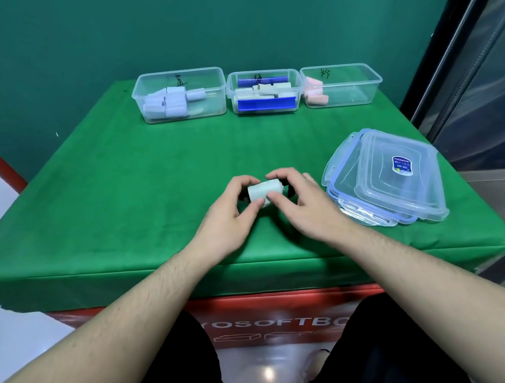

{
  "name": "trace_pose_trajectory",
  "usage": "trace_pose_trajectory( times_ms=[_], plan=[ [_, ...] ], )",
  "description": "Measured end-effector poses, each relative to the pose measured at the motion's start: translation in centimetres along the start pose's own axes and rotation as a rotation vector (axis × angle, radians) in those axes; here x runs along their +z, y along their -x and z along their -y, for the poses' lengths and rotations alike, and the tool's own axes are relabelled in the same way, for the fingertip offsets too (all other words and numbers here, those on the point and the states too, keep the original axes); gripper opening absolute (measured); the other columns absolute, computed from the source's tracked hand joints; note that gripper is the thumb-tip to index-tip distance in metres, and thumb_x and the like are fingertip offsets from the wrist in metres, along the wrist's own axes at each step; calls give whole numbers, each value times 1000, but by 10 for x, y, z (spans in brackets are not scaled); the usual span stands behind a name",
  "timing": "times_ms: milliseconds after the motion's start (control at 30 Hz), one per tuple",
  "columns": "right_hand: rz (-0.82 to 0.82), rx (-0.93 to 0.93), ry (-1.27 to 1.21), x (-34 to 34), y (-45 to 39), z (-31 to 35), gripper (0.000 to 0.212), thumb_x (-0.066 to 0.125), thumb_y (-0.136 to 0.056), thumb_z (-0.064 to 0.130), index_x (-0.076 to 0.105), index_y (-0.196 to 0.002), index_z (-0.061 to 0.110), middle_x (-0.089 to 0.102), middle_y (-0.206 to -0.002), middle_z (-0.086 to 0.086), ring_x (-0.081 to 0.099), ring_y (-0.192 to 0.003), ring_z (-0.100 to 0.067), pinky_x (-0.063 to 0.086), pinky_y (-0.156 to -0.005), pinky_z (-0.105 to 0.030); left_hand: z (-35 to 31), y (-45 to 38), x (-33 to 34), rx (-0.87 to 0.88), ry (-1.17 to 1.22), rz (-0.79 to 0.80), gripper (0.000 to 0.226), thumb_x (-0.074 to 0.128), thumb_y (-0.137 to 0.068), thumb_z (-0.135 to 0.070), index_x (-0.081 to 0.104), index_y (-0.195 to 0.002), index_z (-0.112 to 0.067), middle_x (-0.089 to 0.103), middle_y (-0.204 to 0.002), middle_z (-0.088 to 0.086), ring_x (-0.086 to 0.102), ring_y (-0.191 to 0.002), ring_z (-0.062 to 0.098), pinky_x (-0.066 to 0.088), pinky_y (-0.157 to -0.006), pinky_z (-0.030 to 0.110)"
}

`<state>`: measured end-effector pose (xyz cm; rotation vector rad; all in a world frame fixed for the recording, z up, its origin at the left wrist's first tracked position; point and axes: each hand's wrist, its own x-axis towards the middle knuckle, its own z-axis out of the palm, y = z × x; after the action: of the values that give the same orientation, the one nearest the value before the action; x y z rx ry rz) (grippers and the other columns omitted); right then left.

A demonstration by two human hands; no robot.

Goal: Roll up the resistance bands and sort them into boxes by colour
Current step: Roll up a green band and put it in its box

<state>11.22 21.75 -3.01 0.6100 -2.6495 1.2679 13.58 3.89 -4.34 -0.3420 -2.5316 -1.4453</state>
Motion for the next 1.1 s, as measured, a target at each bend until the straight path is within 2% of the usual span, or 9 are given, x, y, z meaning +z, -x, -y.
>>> trace_pose_trajectory(
  times_ms=[100,233,333,433,533,700,800,933,1100],
  plan=[
    [-5,29,-206,1,3,9,28,65,-94,28,55,-120,29,54,-93,15,41,-69,-6,34,-66,-22,-12,2,-1,-45,166,-13,25,60,-96,-9,53,-111,-26,63,-102,-14,58,-86,1,48,-84,24],
    [0,54,-374,-1,3,20,28,71,-90,28,56,-114,30,55,-92,7,41,-71,-13,39,-69,-31,-31,4,-5,-161,385,-27,23,53,-98,-4,54,-116,-18,64,-97,-5,59,-75,-7,45,-72,13],
    [-44,87,-450,-2,4,26,22,71,-84,35,58,-101,33,57,-88,3,43,-72,-12,41,-71,-32,-44,7,-4,-275,532,-80,17,50,-101,-14,56,-113,-24,65,-92,-5,61,-70,1,47,-64,20],
    [-72,94,-485,-5,4,33,19,74,-86,27,59,-97,33,58,-85,-2,45,-72,-13,41,-71,-34,-54,6,2,-409,683,-158,15,50,-102,-25,59,-113,-22,63,-92,-1,58,-63,6,46,-57,21],
    [-107,96,-507,-13,2,43,19,77,-85,25,61,-95,31,60,-81,3,47,-69,-8,42,-67,-24,-65,1,7,-504,818,-179,24,49,-102,-32,64,-114,-17,64,-86,-3,52,-58,6,43,-54,19],
    [-78,80,-632,-24,-7,54,33,75,-83,2,63,-110,17,63,-83,3,50,-66,1,43,-70,-12,-75,-20,9,-667,946,-207,39,45,-102,-44,68,-111,-14,65,-94,8,47,-61,9,38,-53,22],
    [-20,38,-583,-27,-8,51,42,67,-86,-6,64,-117,21,57,-85,-1,44,-70,-4,41,-73,-14,-74,-27,7,-689,1008,-191,42,43,-101,-47,67,-112,-14,71,-86,5,41,-57,8,33,-47,19],
    [-88,-66,-332,-32,-22,45,37,74,-83,10,69,-116,27,55,-90,6,51,-84,-3,36,-79,-12,-74,-43,2,-736,1016,-184,28,47,-99,-43,57,-82,-23,48,-56,-6,28,-41,6,27,-41,18],
    [-33,-92,-265,-34,-45,41,32,77,-81,17,65,-108,30,66,-107,14,55,-108,-8,39,-90,-18,-67,-64,0,-798,1012,-78,27,46,-97,-41,54,-77,-24,37,-47,-10,25,-36,5,23,-42,18]
  ],
)
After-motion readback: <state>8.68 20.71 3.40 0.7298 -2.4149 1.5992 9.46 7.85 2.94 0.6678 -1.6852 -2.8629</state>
